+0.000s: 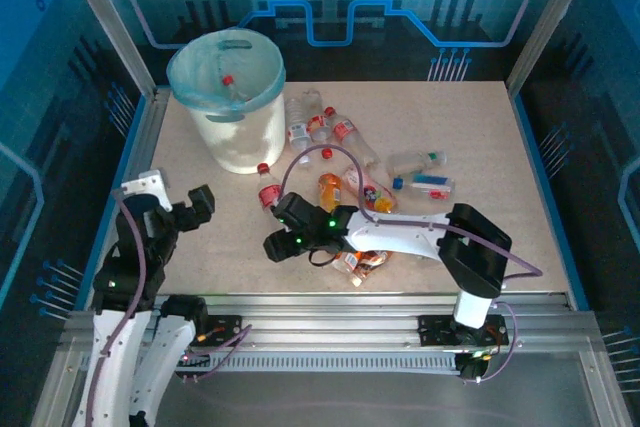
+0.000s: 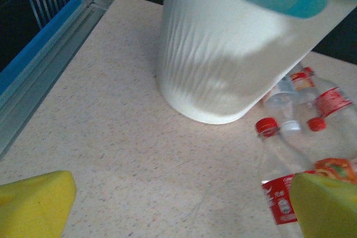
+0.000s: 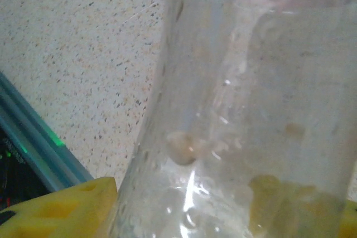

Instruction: Put the plastic bottles in the bin

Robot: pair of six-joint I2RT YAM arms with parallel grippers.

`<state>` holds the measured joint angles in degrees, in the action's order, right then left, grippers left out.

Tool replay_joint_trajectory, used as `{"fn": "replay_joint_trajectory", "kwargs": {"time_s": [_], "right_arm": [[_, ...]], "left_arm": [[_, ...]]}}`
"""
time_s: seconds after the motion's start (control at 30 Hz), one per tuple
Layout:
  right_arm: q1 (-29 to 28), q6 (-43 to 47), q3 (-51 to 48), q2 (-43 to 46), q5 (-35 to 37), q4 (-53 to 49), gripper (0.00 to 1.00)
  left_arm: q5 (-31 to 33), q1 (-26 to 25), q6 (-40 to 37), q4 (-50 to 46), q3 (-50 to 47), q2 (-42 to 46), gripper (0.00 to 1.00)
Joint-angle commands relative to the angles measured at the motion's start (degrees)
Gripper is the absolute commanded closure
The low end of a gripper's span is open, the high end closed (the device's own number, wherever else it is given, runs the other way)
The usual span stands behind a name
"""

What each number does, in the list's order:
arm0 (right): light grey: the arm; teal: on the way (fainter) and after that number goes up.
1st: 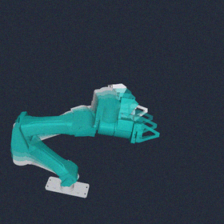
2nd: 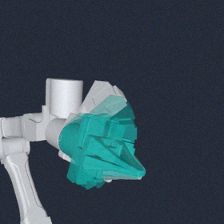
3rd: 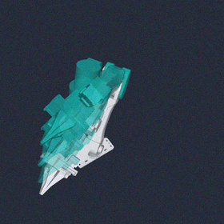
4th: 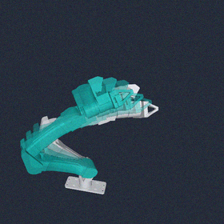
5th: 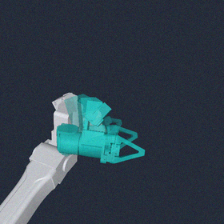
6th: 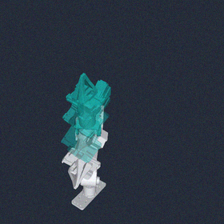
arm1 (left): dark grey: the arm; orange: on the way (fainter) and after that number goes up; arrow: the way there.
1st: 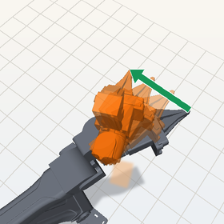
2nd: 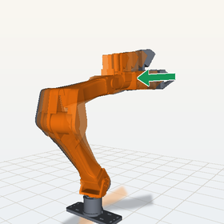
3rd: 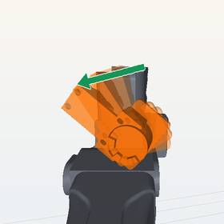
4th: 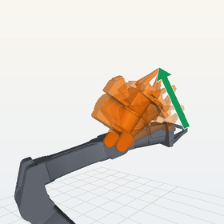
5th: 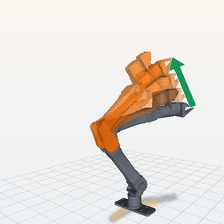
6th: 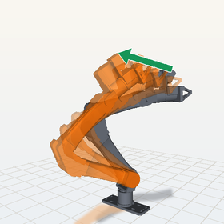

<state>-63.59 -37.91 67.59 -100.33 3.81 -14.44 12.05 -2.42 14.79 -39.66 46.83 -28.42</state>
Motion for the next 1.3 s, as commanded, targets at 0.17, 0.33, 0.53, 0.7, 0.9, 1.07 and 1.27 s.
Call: {"fn": "replay_joint_trajectory", "kwargs": {"time_s": [0.17,0.33,0.53,0.7,0.9,1.07,1.27], "right_arm": [[-1.84,9.26,-12.6,14.29,3.34,14.31,0.37],[-2.8,16.03,-16.87,21.76,3.56,18.62,0.34],[-3.37,23.02,-22.12,29.12,3.02,23.52,0.35],[-3.46,27.14,-21.8,32.11,-0.55,21.56,0.33],[-3.51,28.65,-23.45,34.51,-3.19,23.66,0.35],[-3.56,29.65,-22.69,34.15,-3.97,22.21,0.35],[-3.82,29.58,-22.65,34.33,-4.09,22.08,0.36]], "left_arm": [[-17.12,0.18,8.29,1.08,9.21,-8.34,0.03],[-29.96,0.13,13.34,3.2,13.49,-13.73,0.09],[-39.6,0.06,19.8,8.33,16.53,-17.96,0.15],[-45.46,0.04,20.74,9.08,18.75,-20.25,0.19],[-50.14,-1.45,21.93,10.98,18.65,-22.16,0.29],[-49.54,-3.67,20.63,10.89,19.04,-22.75,0.38],[-48.85,-5.74,18.3,8.41,20.82,-24.52,0.54]]}}
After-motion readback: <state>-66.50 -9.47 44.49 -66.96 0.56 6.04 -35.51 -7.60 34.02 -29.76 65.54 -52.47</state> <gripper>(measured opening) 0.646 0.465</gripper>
